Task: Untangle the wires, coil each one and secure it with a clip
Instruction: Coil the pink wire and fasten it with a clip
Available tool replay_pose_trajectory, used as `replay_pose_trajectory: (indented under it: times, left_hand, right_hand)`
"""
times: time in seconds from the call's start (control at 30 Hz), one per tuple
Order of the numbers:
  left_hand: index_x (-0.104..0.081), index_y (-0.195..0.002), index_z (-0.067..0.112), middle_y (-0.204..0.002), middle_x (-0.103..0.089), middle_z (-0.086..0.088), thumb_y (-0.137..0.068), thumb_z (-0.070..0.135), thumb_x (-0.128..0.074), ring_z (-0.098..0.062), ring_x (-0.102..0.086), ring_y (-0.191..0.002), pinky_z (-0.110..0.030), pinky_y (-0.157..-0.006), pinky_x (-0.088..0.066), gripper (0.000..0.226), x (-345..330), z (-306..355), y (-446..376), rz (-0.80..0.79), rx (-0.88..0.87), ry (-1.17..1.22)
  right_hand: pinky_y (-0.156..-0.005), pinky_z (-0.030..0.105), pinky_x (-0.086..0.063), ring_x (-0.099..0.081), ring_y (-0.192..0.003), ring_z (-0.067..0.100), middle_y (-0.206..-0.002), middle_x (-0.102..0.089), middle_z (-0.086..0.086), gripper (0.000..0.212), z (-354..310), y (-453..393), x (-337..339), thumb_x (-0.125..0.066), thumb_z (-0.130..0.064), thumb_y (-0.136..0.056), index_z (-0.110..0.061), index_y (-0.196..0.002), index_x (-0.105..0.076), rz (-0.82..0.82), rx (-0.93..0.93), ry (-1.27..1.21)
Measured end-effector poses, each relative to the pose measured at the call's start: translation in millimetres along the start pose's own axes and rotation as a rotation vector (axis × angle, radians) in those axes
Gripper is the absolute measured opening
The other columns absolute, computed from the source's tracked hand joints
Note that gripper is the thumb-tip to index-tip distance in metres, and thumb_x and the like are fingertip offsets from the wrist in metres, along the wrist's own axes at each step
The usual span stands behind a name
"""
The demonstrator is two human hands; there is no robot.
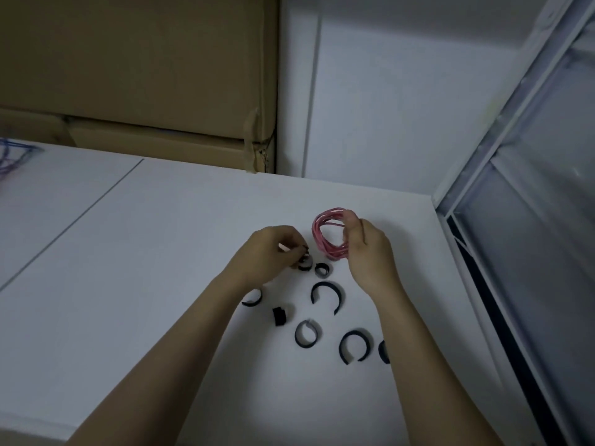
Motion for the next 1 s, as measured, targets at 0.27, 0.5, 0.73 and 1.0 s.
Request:
replay_pose_trajectory:
  times: [0.27,0.5,0.73,1.0]
  left_hand:
    - [-0.070,-0.081,0.011,-0.079,-0.071,0.004,-0.084,0.008,-0.068,-0.002,-0.061,-0.058,-0.017,-0.054,-0.047,0.005,15.6,6.8,-18.6,0.168,-0.109,0.155]
    - [-0.073,-0.084,0.012,-0.079,-0.066,0.013,-0.089,0.016,-0.067,-0.003,-0.064,-0.069,-0.023,-0.053,-0.055,0.009,12.6,-1.4,-16.8,0.267,-0.203,0.166]
    - [-0.070,-0.082,0.004,-0.075,-0.072,0.000,-0.090,0.007,-0.062,-0.009,-0.069,-0.072,-0.020,-0.058,-0.053,0.011,8.0,-11.6,-14.0,0.104,-0.055,0.437]
    - [-0.052,-0.077,0.008,-0.071,-0.070,-0.008,-0.094,0.004,-0.050,-0.018,-0.068,-0.064,-0.025,-0.061,-0.056,0.018,6.9,-18.1,-11.8,-0.013,0.237,0.949]
  right_hand:
    - [-0.058,0.026,-0.049,-0.057,-0.064,0.015,-0.084,-0.067,0.003,0.054,5.8,-9.8,-37.5,-0.032,-0.052,-0.099,-0.012,-0.096,-0.068,-0.150,-0.173,-0.265]
    - [-0.055,0.022,-0.049,-0.067,-0.073,0.017,-0.085,-0.073,0.009,0.051,19.5,-9.0,-57.9,-0.034,-0.049,-0.100,-0.009,-0.103,-0.066,-0.208,-0.356,-0.587]
    - [-0.079,0.032,-0.058,-0.072,-0.087,0.022,-0.106,-0.069,0.020,0.050,20.3,-7.4,-55.9,-0.038,-0.047,-0.099,-0.005,-0.104,-0.065,-0.138,-0.296,-0.602]
    - [-0.074,0.009,-0.046,-0.063,-0.079,-0.004,-0.078,-0.071,-0.017,0.043,-8.7,1.6,-45.3,-0.034,-0.055,-0.085,-0.026,-0.086,-0.067,-0.164,-0.019,-0.377]
Point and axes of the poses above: each hand's wrist, its own y-axis away from the middle knuckle, its own x-axis out of the back of the hand, z = x × y, the point moved 7 cm from there along -y, towards the middle knuckle
